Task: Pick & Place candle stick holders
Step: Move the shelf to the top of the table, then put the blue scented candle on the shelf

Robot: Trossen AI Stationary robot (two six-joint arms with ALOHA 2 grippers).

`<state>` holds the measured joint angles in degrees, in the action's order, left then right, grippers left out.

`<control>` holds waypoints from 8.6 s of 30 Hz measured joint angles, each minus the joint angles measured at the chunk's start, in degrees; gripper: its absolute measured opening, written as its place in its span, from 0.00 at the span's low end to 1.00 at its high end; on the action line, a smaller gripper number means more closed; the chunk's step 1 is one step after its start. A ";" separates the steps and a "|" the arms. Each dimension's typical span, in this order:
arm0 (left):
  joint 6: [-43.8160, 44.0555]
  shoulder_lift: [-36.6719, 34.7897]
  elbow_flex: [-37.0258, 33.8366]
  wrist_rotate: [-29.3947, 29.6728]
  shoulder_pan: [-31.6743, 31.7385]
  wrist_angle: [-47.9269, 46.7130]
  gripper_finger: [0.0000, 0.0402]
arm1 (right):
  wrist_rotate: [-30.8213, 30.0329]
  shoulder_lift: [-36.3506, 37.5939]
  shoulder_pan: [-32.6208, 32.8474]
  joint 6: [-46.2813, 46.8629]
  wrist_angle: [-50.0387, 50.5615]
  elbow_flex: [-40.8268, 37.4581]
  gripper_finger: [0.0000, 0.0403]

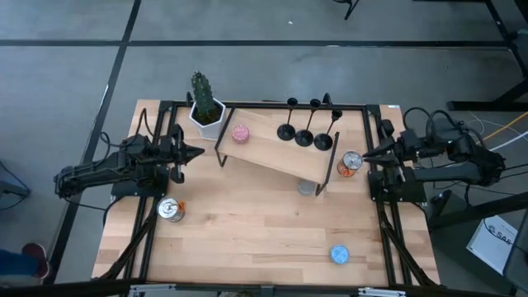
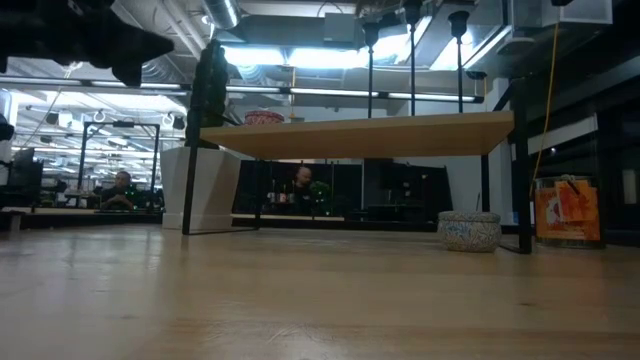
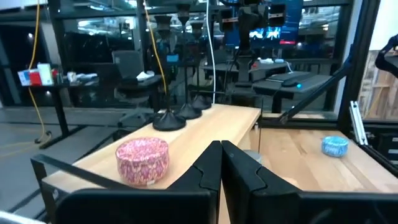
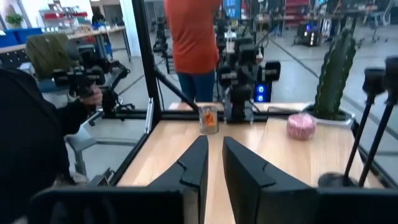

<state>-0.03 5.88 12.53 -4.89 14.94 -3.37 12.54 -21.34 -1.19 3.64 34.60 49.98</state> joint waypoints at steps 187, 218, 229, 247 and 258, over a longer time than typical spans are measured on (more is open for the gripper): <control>2.76 -0.14 -0.04 0.14 0.00 -0.49 0.01 | -50.99 -75.19 31.64 46.05 45.15 19.37 0.09; 2.77 -0.14 -0.04 0.13 0.01 -0.49 0.01 | -54.87 -75.19 25.96 38.61 45.92 19.37 0.10; 2.76 -0.14 -0.04 0.13 0.01 -0.49 0.01 | -48.14 -75.17 30.56 41.00 32.68 19.37 0.10; 2.76 -0.13 -0.04 0.14 0.02 -0.49 0.01 | -54.49 -82.66 31.21 42.91 23.42 19.37 0.10; 2.77 -0.14 -0.04 0.13 0.00 -0.49 0.01 | -55.99 -87.84 29.83 45.62 23.51 19.37 0.10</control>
<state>2.74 5.74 12.49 -4.75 14.94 -3.86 -43.45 -109.18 28.64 49.25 58.11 69.34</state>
